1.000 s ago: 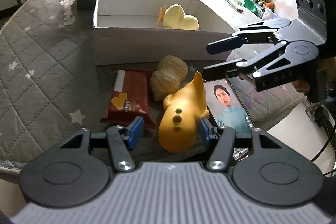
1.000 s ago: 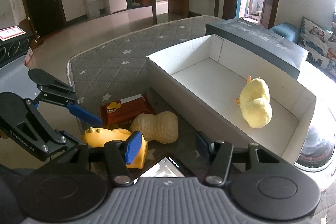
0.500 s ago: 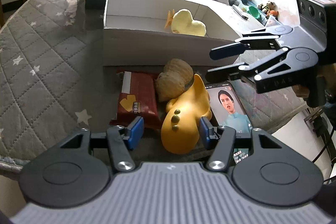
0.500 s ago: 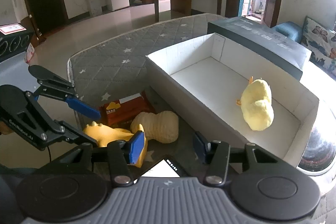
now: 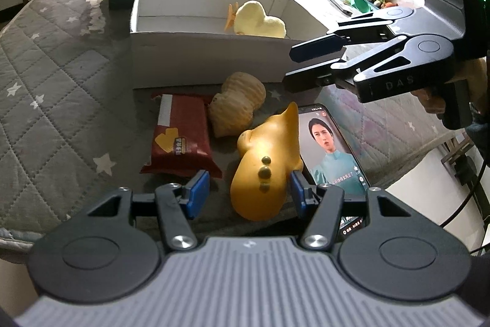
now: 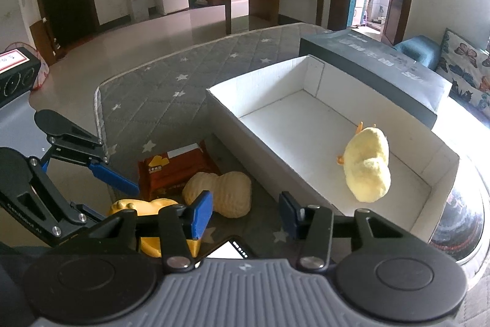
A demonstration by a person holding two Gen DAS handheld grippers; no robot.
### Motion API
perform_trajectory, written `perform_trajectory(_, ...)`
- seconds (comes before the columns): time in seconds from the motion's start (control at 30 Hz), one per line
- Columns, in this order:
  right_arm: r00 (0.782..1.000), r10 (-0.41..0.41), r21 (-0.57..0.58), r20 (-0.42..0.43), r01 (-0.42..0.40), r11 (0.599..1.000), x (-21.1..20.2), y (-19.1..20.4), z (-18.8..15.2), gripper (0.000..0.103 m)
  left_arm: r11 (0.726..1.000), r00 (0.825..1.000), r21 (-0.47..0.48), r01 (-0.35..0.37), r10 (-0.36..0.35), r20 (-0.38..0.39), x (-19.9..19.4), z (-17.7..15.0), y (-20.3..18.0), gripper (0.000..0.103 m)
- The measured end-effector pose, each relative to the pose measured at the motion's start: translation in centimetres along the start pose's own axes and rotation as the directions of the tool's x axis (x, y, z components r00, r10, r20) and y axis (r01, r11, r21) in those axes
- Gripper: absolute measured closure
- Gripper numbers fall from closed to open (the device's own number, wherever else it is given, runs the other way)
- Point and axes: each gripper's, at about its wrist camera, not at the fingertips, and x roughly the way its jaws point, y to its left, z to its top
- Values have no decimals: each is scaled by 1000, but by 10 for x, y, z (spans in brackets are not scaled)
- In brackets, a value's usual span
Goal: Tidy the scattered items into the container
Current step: 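Move the left gripper to the yellow rubber duck toy beside the box, then close the left gripper on the yellow rubber duck toy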
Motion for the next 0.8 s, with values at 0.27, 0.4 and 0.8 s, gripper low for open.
perform_trajectory(0.27,1000,15,-13,-22,-16,1000,0,-1,-5,54,1000,1000,-16,0,0,5,1,1,4,46)
perform_trajectory(0.4,999,39,-46,-30,-40,998,0,4,-9,54,1000,1000,-29,-1,1,3,0,1,9,46)
perform_trajectory(0.8,991,122,-89,-57,-126,988,12,15,-11,54,996,1000,-86,0,2,26,-5,4,22,46)
